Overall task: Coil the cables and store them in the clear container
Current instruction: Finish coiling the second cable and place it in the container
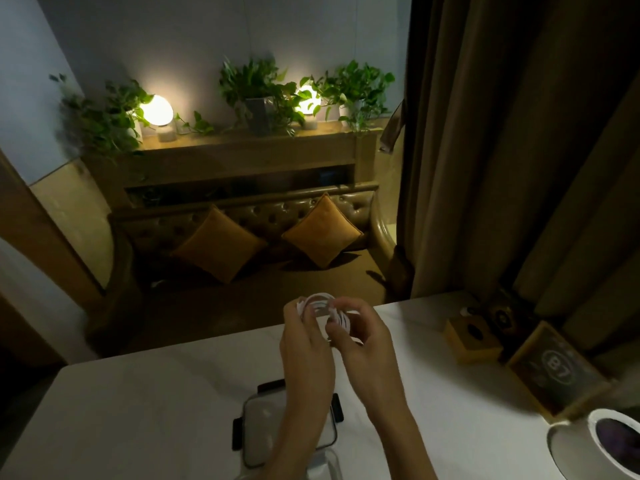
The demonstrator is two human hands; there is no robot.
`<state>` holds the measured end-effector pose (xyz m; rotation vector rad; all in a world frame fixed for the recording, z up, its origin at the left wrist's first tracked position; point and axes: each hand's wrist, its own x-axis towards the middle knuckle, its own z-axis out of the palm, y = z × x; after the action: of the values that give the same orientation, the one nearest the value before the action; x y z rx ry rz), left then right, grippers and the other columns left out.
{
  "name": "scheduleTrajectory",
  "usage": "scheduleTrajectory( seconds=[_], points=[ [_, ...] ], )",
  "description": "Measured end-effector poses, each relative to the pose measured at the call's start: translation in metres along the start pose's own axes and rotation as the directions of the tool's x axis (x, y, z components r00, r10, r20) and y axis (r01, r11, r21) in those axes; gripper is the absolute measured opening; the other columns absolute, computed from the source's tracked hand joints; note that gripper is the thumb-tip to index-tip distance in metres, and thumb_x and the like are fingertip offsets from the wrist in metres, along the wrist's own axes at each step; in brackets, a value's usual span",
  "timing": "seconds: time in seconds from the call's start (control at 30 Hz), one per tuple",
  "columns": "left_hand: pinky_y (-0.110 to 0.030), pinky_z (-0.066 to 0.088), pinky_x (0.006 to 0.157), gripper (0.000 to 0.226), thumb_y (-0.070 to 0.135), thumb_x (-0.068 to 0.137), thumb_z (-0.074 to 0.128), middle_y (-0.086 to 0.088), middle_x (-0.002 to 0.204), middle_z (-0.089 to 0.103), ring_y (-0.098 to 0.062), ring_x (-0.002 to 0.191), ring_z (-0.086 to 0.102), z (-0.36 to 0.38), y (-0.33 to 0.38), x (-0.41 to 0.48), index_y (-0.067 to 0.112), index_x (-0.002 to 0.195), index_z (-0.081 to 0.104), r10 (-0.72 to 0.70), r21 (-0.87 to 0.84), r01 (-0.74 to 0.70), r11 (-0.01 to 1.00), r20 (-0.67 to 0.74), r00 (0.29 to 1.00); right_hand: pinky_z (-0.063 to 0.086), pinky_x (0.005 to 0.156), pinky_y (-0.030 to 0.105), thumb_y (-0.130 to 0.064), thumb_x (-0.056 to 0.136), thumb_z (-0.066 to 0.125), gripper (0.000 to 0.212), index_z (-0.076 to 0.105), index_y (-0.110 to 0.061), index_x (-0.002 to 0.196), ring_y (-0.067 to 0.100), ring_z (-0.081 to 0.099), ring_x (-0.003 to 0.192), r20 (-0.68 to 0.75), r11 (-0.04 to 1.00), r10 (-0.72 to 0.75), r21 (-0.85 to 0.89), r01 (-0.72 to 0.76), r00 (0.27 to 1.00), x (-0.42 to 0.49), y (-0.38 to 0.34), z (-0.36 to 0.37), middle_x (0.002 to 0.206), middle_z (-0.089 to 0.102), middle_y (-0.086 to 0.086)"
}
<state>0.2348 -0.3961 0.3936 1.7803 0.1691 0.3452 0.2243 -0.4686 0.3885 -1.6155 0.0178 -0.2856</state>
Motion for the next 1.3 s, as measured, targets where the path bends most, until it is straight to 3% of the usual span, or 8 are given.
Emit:
scheduleTrajectory(
  seconds=[0.37,0.57,0.7,0.83,0.97,1.13,1.2,1.3],
  points=[
    [-0.012,0.049,0.073,0.015,0.027,0.1,0.033,0.022,0.091,0.057,0.003,0.085,0.059,0.005,-0.011,0.008,0.032,0.108,0.045,0.024,-0.051,-0.026,0.998,-0.036,0.999,0.054,0.07,0.011,-0.014,0.095,0.051,0.02,0.052,-0.033,0.102,-0.001,0.065,0.089,-0.482,0.996,-0.021,0.07,0.063,0.876,0.01,0.011,0.021,0.096,0.067,-0.012],
    [-0.004,0.05,0.07,0.017,0.026,0.099,0.035,0.021,0.095,0.056,0.001,0.088,0.059,0.011,-0.017,0.007,0.029,0.111,0.046,-0.035,-0.176,0.037,0.984,0.014,0.999,0.055,0.066,0.017,-0.04,0.092,0.051,0.035,0.059,-0.017,0.117,0.016,0.067,0.092,-0.15,0.894,0.374,0.32,-0.313,0.915,0.021,0.029,0.02,0.109,0.068,0.006],
    [-0.007,0.052,0.064,0.013,0.021,0.097,0.04,0.015,0.091,0.059,-0.015,0.093,0.065,0.016,-0.033,0.009,0.027,0.106,0.048,-0.156,-0.23,0.168,0.959,0.068,0.985,0.054,0.087,0.031,-0.027,0.094,0.053,0.025,0.061,-0.016,0.115,0.017,0.064,0.095,-0.212,0.969,0.244,0.078,-0.233,0.946,0.012,0.024,0.025,0.108,0.067,0.005],
    [-0.005,0.05,0.067,0.021,0.023,0.098,0.037,0.014,0.095,0.06,-0.009,0.093,0.063,0.011,-0.027,0.01,0.024,0.116,0.049,-0.07,-0.159,0.082,0.984,0.076,0.995,0.058,0.075,0.03,-0.031,0.093,0.055,0.017,0.066,-0.027,0.105,0.014,0.066,0.084,-0.179,0.988,0.086,-0.109,-0.106,0.98,0.011,0.024,0.014,0.099,0.072,-0.001],
    [-0.02,0.05,0.086,0.041,0.033,0.099,0.034,0.002,0.122,0.058,-0.016,0.11,0.059,0.0,-0.016,0.015,0.028,0.139,0.035,-0.057,-0.155,0.104,0.982,0.282,0.958,0.053,0.055,0.016,-0.029,0.092,0.057,0.014,0.068,-0.03,0.098,0.015,0.066,0.068,-0.182,0.982,0.175,-0.043,-0.185,0.968,0.017,0.027,-0.001,0.082,0.071,-0.007],
    [-0.044,0.046,0.101,0.038,0.024,0.101,0.036,-0.012,0.133,0.051,-0.032,0.123,0.053,-0.011,0.0,0.032,0.013,0.137,0.04,-0.286,-0.223,0.505,0.834,0.608,0.741,0.059,0.066,0.023,-0.035,0.091,0.055,0.021,0.07,-0.029,0.104,0.011,0.07,0.08,-0.21,0.976,0.185,-0.074,-0.204,0.96,0.016,0.03,-0.006,0.092,0.074,-0.009],
    [-0.026,0.055,0.087,0.032,0.029,0.098,0.045,0.001,0.13,0.056,-0.012,0.107,0.063,-0.017,-0.008,0.033,0.025,0.13,0.048,-0.244,-0.194,0.426,0.884,0.587,0.772,0.056,0.057,0.019,-0.032,0.091,0.056,0.017,0.069,-0.031,0.102,0.012,0.068,0.072,-0.209,0.982,0.16,-0.065,-0.177,0.965,0.016,0.026,-0.01,0.087,0.072,-0.01],
    [-0.039,0.055,0.092,0.046,0.046,0.082,0.063,-0.008,0.115,0.067,-0.022,0.102,0.066,-0.025,-0.016,0.032,0.016,0.117,0.065,-0.244,-0.178,0.394,0.901,0.543,0.804,0.05,0.05,0.013,-0.03,0.09,0.057,0.018,0.068,-0.029,0.105,0.013,0.065,0.064,-0.207,0.986,0.116,-0.091,-0.137,0.972,0.015,0.023,-0.01,0.085,0.071,-0.006]
  ],
)
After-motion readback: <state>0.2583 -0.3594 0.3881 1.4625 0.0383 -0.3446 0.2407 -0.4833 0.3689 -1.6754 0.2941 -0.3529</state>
